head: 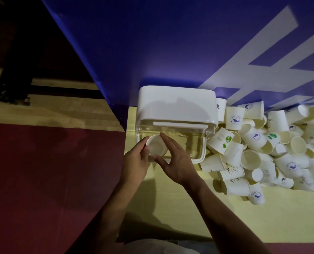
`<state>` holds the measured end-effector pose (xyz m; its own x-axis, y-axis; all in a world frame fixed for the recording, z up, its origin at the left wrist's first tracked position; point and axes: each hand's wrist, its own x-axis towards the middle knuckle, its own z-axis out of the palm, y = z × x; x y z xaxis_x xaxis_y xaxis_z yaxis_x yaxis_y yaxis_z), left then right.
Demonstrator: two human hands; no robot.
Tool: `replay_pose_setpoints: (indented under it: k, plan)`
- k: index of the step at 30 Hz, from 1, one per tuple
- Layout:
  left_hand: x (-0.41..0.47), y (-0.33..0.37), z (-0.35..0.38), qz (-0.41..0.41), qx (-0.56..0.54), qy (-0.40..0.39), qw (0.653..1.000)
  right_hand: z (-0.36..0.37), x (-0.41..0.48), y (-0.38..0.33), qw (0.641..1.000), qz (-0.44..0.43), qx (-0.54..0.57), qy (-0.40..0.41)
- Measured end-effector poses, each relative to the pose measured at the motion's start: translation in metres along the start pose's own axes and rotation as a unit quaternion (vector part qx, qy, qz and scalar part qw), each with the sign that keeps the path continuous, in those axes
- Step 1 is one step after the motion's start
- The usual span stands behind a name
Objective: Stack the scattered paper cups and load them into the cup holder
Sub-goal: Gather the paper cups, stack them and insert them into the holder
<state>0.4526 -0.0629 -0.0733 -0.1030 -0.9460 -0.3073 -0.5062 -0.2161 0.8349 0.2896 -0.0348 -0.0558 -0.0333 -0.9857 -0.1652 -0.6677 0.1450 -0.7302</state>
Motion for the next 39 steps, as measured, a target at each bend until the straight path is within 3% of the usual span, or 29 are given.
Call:
replay_pose_setpoints:
  k: [15,18,22,26,31,39]
  plan:
    - [-0.008,0.009,-0.005,-0.011,0.013,0.019,1.0,-0.006,0.003,0.004,0.999,-0.007,0.028,-0.041]
    - [-0.024,0.022,-0.011,-0.017,0.023,0.065,0.997,-0.013,-0.015,0.01,0.998,0.041,0.049,-0.003]
    - [-0.047,0.038,-0.008,0.096,0.064,0.111,0.987,-0.03,-0.048,0.033,0.99,0.092,0.052,0.088]
    - [-0.057,0.062,0.024,0.16,0.063,0.042,0.984,-0.057,-0.079,0.06,0.974,0.146,0.067,0.158]
    - [-0.061,0.1,0.083,0.158,0.074,-0.076,0.982,-0.1,-0.113,0.095,0.959,0.177,0.084,0.205]
    - [-0.055,0.158,0.182,0.194,0.104,-0.101,0.97,-0.169,-0.153,0.158,0.937,0.212,0.121,0.249]
